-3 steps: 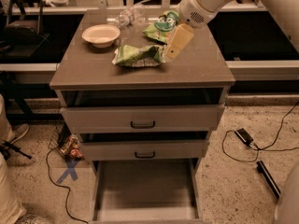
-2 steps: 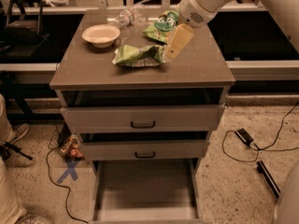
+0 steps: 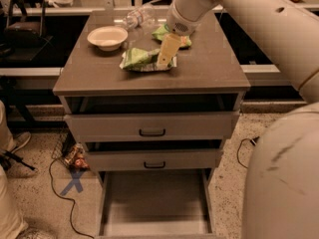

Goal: Place green jalapeno chip bag into bottom drawer

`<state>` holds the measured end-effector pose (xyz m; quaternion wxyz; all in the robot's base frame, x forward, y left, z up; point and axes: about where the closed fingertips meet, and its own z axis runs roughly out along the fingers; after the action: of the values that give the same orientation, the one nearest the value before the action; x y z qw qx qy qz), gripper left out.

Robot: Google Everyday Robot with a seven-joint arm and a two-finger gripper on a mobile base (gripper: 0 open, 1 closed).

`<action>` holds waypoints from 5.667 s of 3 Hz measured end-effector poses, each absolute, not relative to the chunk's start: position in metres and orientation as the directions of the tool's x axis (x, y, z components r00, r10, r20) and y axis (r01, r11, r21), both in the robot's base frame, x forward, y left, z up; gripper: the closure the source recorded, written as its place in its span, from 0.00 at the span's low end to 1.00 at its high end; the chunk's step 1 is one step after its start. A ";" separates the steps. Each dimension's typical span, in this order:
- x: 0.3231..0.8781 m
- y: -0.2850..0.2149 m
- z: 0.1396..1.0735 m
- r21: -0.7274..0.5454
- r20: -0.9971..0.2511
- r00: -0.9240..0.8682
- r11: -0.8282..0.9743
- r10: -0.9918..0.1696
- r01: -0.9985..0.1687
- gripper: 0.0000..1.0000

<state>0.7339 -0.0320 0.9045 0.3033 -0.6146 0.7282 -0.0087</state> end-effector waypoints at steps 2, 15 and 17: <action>0.769 -0.004 0.861 -0.345 -0.464 -0.080 0.263 -0.882 -0.901 0.41; 0.449 -0.127 0.651 0.462 -0.643 -0.742 0.676 -0.189 -0.573 1.00; 0.423 -0.061 0.544 0.585 -0.522 -0.837 0.647 -0.162 -0.490 1.00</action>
Offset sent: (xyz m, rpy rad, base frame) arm 0.0449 0.0356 -0.0612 0.0702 0.0607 -0.0134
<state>0.4230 -0.0613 0.5437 0.2172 -0.1849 0.8810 0.3773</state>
